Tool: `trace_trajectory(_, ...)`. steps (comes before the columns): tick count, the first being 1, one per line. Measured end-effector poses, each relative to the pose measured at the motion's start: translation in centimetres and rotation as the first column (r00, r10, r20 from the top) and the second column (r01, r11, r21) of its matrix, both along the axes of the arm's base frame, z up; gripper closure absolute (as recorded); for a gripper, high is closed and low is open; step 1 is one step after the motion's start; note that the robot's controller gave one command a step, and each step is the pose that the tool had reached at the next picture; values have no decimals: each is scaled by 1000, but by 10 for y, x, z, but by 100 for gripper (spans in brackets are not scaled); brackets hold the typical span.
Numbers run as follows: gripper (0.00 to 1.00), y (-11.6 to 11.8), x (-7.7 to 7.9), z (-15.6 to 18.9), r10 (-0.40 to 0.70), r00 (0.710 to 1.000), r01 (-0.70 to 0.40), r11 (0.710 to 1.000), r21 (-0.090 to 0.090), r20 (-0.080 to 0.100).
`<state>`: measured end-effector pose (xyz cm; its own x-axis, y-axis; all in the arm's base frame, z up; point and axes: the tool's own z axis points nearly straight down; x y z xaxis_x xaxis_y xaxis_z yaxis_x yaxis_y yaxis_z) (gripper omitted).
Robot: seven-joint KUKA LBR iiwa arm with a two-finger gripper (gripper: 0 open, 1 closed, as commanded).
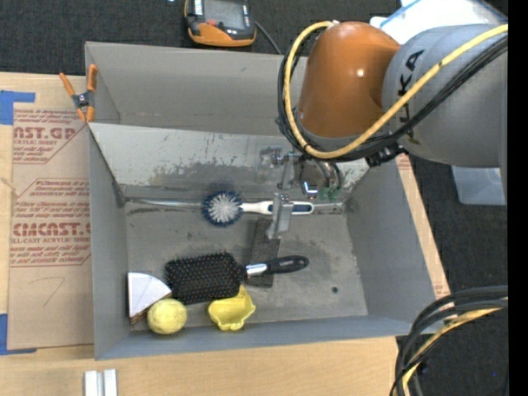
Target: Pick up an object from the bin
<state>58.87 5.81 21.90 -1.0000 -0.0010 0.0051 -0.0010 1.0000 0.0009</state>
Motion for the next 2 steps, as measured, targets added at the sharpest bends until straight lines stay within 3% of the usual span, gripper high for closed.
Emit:
trace_trajectory(1,0,0,2,4,-1,1000,1,1000,1,8)
trace_trajectory(2,0,6,-37,-94,266,964,-266,964,-1,9)
